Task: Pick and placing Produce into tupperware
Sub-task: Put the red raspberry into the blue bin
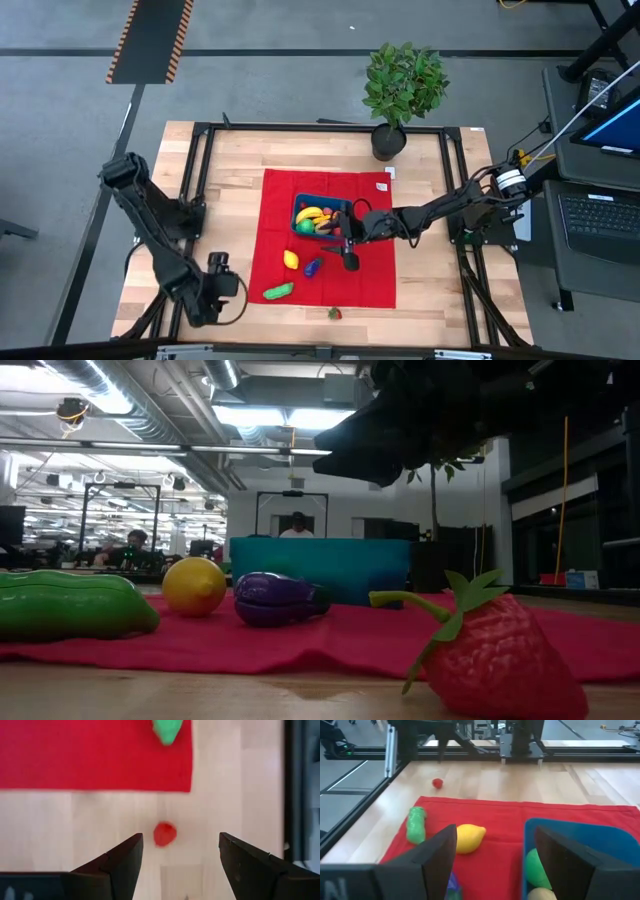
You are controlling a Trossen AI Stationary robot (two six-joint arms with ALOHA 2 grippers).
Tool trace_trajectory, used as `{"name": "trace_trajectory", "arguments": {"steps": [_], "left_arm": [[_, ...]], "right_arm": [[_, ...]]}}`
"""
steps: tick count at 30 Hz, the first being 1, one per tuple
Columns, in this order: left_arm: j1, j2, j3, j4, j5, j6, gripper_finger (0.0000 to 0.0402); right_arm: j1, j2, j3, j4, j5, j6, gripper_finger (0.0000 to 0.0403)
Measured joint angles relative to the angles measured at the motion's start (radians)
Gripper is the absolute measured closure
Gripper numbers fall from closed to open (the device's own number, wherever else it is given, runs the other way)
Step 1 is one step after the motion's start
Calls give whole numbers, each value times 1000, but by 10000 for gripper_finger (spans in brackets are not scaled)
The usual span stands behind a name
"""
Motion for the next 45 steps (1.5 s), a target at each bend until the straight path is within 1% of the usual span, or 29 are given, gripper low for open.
{"name": "trace_trajectory", "arguments": {"steps": [2, 4, 8, 12, 20, 24, 28, 30, 33, 35, 40, 45], "left_arm": [[-23, 29, 24, -53, -28, -55, 154], [-38, 50, 27, -70, -40, -92, 154], [-65, 78, 26, -64, -37, -95, 154], [-81, 96, 26, -57, -35, -96, 154], [-87, 102, 26, -46, -42, -97, 154], [-88, 102, 26, -5, -42, -175, 154], [-85, 102, 26, 3, -43, -181, 154], [-80, 102, 26, 3, -62, -182, 154], [-78, 102, 26, 3, -116, -183, 154], [-78, 102, 25, 3, -129, -184, 154], [-78, 102, -26, 19, -127, -216, 154], [-78, 103, -88, 116, -121, -221, 154]], "right_arm": [[8, 0, 0, 1, 0, 0, 136], [15, 0, 0, 1, 0, 1, 136], [25, 0, 0, 2, 0, 4, 136], [29, 0, 0, 2, 0, 48, 136], [28, 0, 0, 3, 0, 82, 136], [28, 0, 0, 14, 0, 80, 136], [28, 0, 0, 19, 0, 79, 136], [28, 0, 0, 19, 0, 79, 136], [28, 0, 0, 18, 0, 79, 136], [28, 0, 0, 18, 0, 80, 136], [28, 0, 0, 18, 0, 80, 136], [28, 0, 0, 17, 0, 80, 136]]}}
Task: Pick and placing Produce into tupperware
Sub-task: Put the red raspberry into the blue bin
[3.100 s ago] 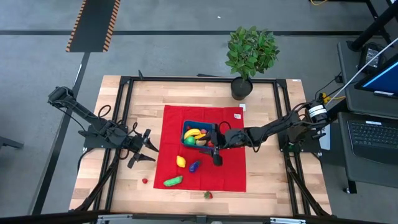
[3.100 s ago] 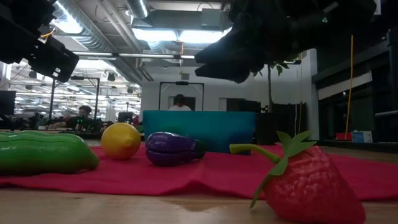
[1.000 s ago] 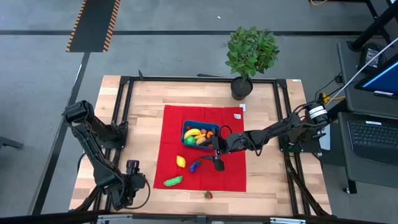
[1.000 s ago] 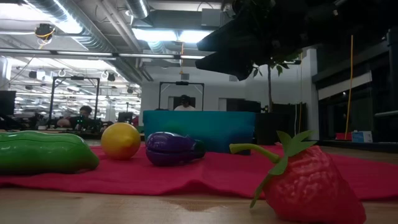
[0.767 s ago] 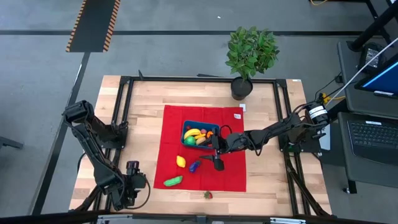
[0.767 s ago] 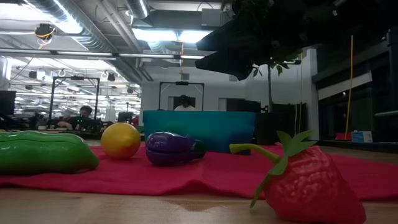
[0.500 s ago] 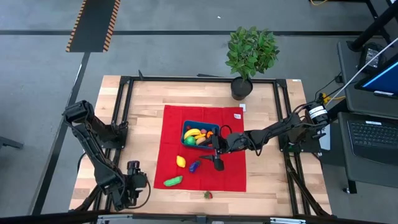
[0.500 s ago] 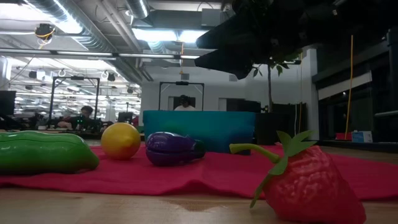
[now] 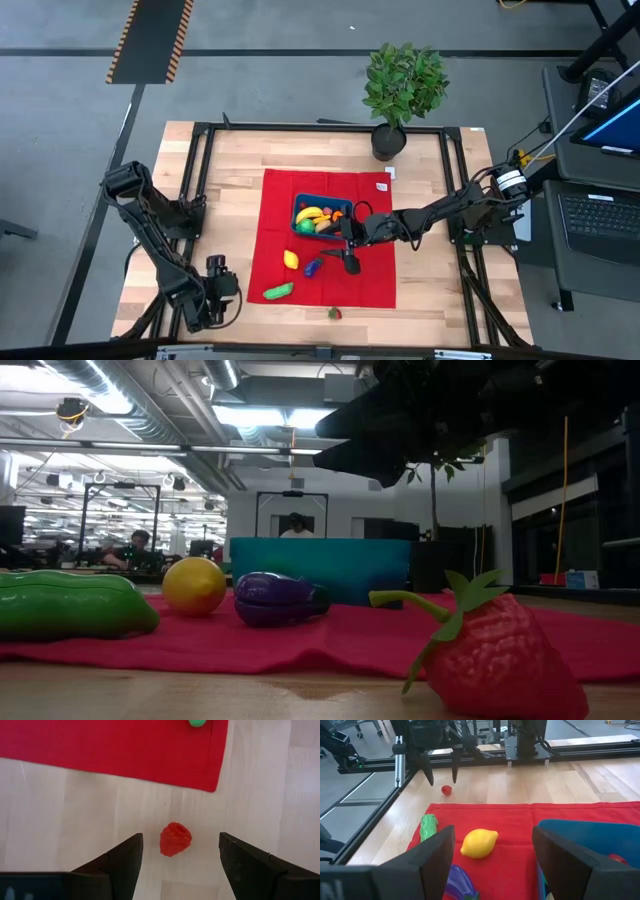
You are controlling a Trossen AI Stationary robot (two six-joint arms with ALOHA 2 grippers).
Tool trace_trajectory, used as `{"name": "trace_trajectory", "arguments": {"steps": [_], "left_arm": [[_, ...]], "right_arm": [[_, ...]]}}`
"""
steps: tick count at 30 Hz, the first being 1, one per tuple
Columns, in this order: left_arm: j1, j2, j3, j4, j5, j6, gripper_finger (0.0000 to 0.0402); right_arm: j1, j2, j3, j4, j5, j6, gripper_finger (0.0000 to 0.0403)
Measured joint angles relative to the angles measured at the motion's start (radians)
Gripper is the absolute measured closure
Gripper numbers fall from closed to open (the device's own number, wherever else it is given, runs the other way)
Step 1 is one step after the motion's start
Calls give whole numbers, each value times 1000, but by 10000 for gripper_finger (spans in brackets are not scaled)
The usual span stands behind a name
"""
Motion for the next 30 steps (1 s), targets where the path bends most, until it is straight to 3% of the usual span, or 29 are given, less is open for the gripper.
{"name": "trace_trajectory", "arguments": {"steps": [30], "left_arm": [[23, -5, -173, 219, -6, 12, 157]], "right_arm": [[0, 0, 0, -2, 0, 1, 136]]}}
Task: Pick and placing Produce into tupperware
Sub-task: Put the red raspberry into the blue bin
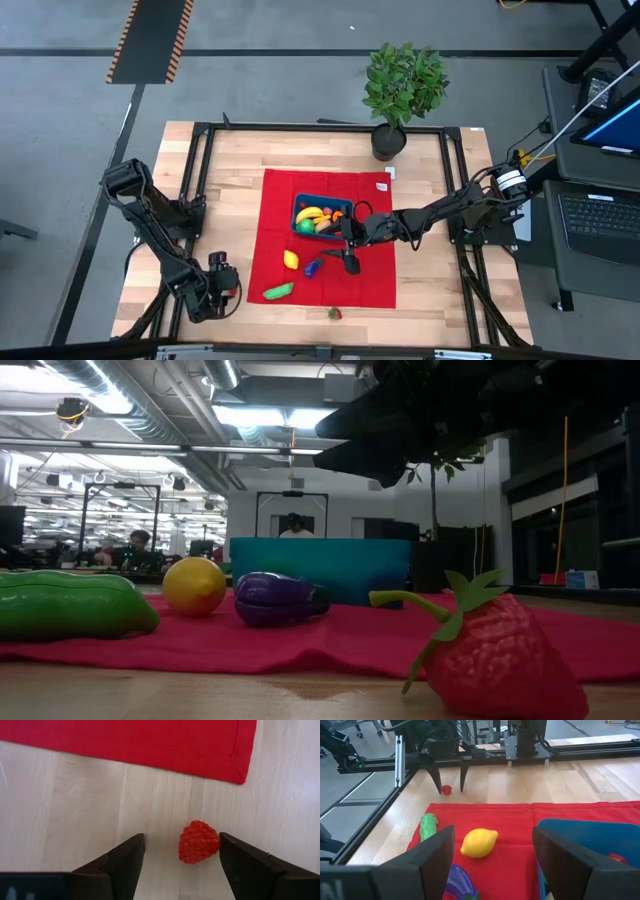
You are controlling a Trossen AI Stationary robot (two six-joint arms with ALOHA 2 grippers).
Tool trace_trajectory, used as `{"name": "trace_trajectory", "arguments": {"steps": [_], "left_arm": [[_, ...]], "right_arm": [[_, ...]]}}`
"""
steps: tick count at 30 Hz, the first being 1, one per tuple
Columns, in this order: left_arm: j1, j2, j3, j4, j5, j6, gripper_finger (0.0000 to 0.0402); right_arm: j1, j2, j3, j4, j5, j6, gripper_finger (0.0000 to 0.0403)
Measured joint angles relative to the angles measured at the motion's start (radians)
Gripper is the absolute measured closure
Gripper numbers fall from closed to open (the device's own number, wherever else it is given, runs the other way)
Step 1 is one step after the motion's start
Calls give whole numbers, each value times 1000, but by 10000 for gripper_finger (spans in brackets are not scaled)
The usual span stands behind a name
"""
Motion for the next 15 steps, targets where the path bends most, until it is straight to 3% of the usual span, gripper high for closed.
{"name": "trace_trajectory", "arguments": {"steps": [6, 15], "left_arm": [[1, 2, -2, 0, -8, -6, 188], [3, 4, -3, 0, -22, -16, 274]], "right_arm": [[0, 0, 0, 0, 0, 0, 136], [0, 0, 0, -7, 0, 0, 136]]}}
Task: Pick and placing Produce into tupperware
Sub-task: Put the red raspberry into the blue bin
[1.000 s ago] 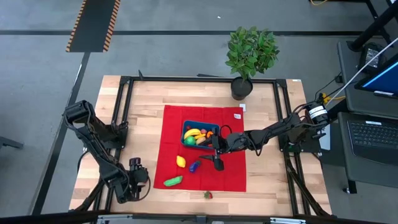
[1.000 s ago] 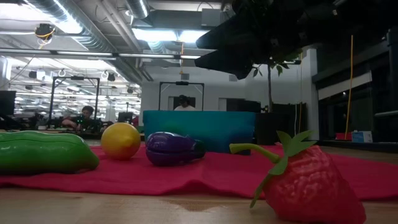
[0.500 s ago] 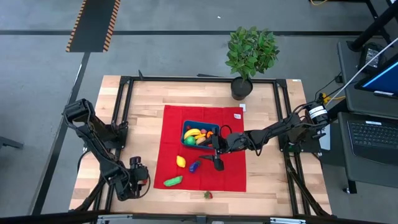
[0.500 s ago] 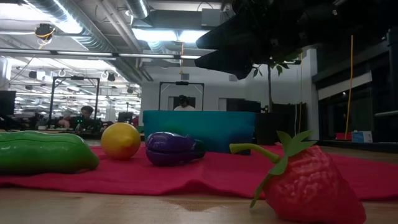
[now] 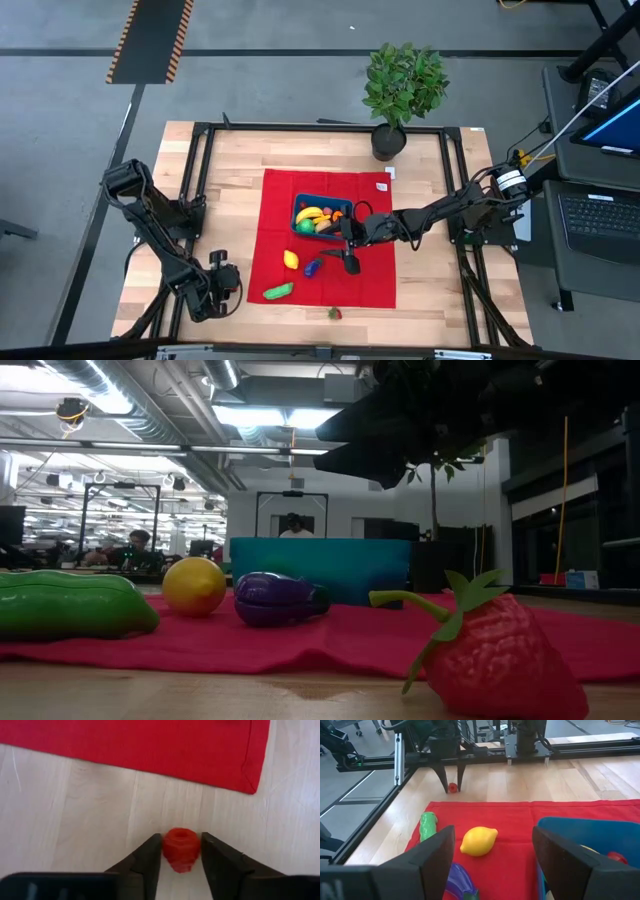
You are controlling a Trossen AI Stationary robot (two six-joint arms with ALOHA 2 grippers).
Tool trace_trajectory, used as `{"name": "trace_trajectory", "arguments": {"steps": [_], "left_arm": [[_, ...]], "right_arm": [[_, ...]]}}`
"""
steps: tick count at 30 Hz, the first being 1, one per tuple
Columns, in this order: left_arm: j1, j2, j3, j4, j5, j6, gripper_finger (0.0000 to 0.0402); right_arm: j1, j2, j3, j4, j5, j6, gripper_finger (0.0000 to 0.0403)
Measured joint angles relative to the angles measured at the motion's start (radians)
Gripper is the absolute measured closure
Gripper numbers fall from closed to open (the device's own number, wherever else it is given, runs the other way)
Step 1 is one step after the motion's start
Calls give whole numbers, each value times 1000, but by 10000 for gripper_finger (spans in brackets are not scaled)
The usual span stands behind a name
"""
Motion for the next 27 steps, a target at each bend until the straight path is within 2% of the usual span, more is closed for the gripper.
{"name": "trace_trajectory", "arguments": {"steps": [5, 17, 22, 27], "left_arm": [[0, 0, 0, 11, -8, -2, 320], [-1, 1, 0, 14, -18, -21, 321], [-2, -4, 0, 11, -45, 28, 315], [28, -60, -3, 3, -144, 33, 322]], "right_arm": [[0, 0, 0, -3, 0, 0, 136], [0, 0, 0, -2, 0, -1, 136], [0, 0, 0, -2, 0, -13, 136], [0, 0, 0, 1, 0, -35, 136]]}}
